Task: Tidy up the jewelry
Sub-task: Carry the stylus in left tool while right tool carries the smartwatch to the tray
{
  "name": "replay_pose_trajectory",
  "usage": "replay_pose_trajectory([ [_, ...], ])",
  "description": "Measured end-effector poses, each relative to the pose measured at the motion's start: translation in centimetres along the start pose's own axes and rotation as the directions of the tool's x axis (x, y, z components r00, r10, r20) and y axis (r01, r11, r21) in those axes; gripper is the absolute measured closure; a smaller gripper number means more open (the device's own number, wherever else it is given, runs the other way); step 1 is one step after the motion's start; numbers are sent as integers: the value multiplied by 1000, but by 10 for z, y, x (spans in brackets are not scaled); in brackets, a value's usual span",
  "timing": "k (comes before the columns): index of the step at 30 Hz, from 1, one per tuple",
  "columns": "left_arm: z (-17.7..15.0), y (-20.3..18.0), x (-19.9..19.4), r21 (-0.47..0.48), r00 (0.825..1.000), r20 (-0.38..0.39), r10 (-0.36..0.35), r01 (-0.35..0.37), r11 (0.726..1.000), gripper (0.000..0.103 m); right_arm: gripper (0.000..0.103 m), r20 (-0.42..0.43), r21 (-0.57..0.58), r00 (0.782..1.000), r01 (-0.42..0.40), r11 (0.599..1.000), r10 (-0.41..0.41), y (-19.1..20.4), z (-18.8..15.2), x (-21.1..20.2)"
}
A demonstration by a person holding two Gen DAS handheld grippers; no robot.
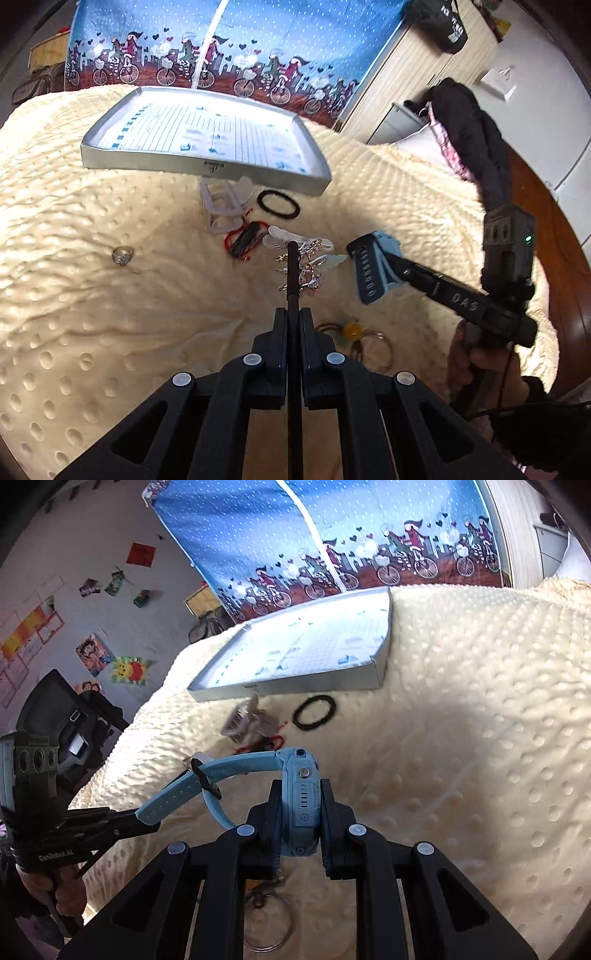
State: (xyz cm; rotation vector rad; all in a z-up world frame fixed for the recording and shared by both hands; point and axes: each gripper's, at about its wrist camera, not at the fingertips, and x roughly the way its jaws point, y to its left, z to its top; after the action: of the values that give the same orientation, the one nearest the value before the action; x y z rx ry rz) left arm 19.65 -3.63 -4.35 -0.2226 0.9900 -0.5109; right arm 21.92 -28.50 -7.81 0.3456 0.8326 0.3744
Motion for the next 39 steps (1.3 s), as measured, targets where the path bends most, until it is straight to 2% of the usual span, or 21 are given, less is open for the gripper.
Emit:
replay_pose_trajectory([
  [2, 2, 2, -1, -8, 1000, -15, -14, 14, 1000, 97, 88, -12, 3, 1000, -5, 1000, 5, -5, -1, -2],
  [4, 1, 6, 3, -30, 998, -66, -23, 21, 999, 97, 88, -29, 15, 1000, -10, 1000, 11, -7, -2, 2],
  [10, -17, 8, 14, -12, 976, -215, 45, -49, 999, 97, 88, -63, 26, 998, -6, 1000, 8, -13, -8, 9],
  [12, -22, 7, 13, 2, 978, -202, 49, -49, 999, 97, 88, -66, 16, 998, -6, 1000, 7, -13, -9, 10],
  [14, -23, 5, 9, 3, 983, -182, 22, -22, 1000, 97, 88, -64, 5, 998, -8, 1000, 8, -11, -11, 9],
  [19, -34, -5, 8, -5, 969, -245, 16, -17, 1000, 97, 88, -60, -12, 998, -13, 1000, 13, -9, -11, 6],
  [21, -37, -6, 9, -26, 965, -263, -8, 1, 1000, 97, 88, -61, -12, 998, -19, 1000, 18, -9, -12, 6],
  [25, -41, -8, 8, -39, 961, -266, -77, 69, 997, 97, 88, -83, -57, 996, -25, 998, 20, -1, -14, 10],
  [31, -49, -12, 14, -22, 952, -291, -97, 94, 995, 97, 88, -126, -95, 992, -33, 995, 21, 6, -21, 20],
  [35, -51, -12, 8, -17, 955, -271, -121, 121, 992, 97, 88, -116, -72, 993, -32, 997, 23, 1, -20, 19],
  [39, -51, -10, 1, -21, 963, -242, -120, 118, 993, 97, 88, -60, -40, 998, -35, 999, 33, -4, -16, 9],
])
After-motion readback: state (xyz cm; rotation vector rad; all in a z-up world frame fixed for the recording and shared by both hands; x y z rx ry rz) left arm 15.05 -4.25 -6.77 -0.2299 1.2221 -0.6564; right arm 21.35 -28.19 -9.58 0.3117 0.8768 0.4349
